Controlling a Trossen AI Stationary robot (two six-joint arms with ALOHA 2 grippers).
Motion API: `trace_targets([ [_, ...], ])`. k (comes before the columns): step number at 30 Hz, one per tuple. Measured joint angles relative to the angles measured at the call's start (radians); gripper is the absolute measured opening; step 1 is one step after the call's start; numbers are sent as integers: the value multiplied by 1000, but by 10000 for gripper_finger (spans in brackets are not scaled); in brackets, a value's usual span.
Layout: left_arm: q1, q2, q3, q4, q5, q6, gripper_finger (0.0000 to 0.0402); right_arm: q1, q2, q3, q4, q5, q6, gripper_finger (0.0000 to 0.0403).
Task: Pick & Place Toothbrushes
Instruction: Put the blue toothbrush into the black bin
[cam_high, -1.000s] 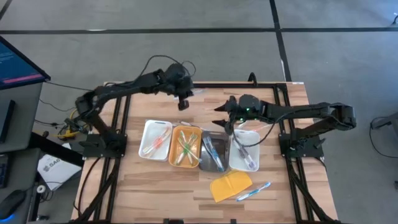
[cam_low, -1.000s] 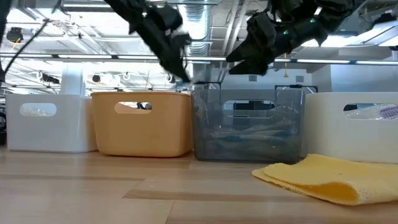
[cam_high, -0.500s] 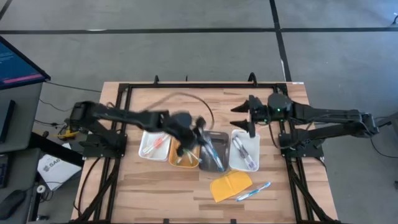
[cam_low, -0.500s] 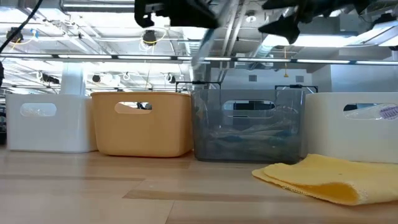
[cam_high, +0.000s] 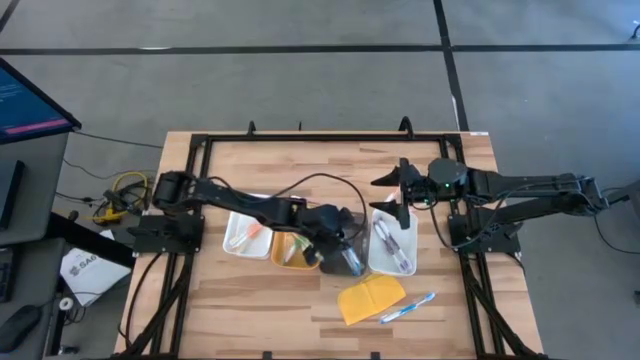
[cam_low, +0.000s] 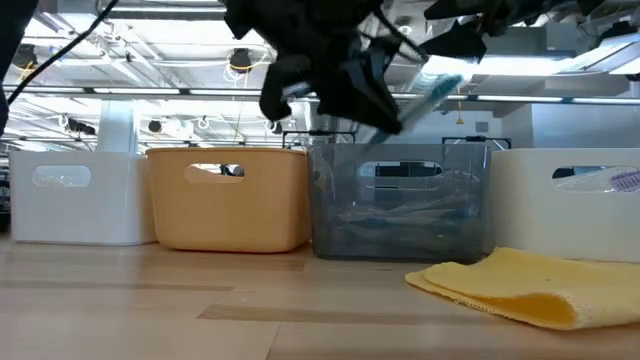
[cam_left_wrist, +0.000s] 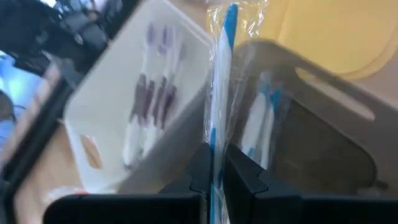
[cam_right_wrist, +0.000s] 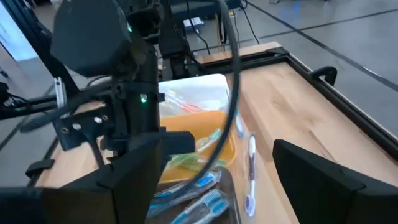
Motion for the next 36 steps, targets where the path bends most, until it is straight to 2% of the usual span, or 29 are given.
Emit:
trace_targets([
  [4,16,39,0,-6,-2,-53,9,-2,0,0,-8,0,-13,302],
  [10,21,81,0,-32,-16,-52,12,-2,0,0,-11,0,-28,302],
  [14,4,82,0,-31,-160,-51,49,-1,0,0,-11,0,-28,302],
  [23,-26,82,0,-35,-193,-51,128,-2,0,0,-7,0,-28,302],
  [26,-40,80,0,-35,-277,-50,149,-2,0,0,-7,0,-28,302],
  [31,-57,18,0,-31,-343,-52,178,8,-12,0,-31,-3,-28,302],
  [34,-65,-41,0,-28,-332,-113,187,42,-31,0,-80,-11,4,302],
  [36,-65,-92,-5,-20,-286,-180,190,74,-46,0,-118,-42,50,302],
])
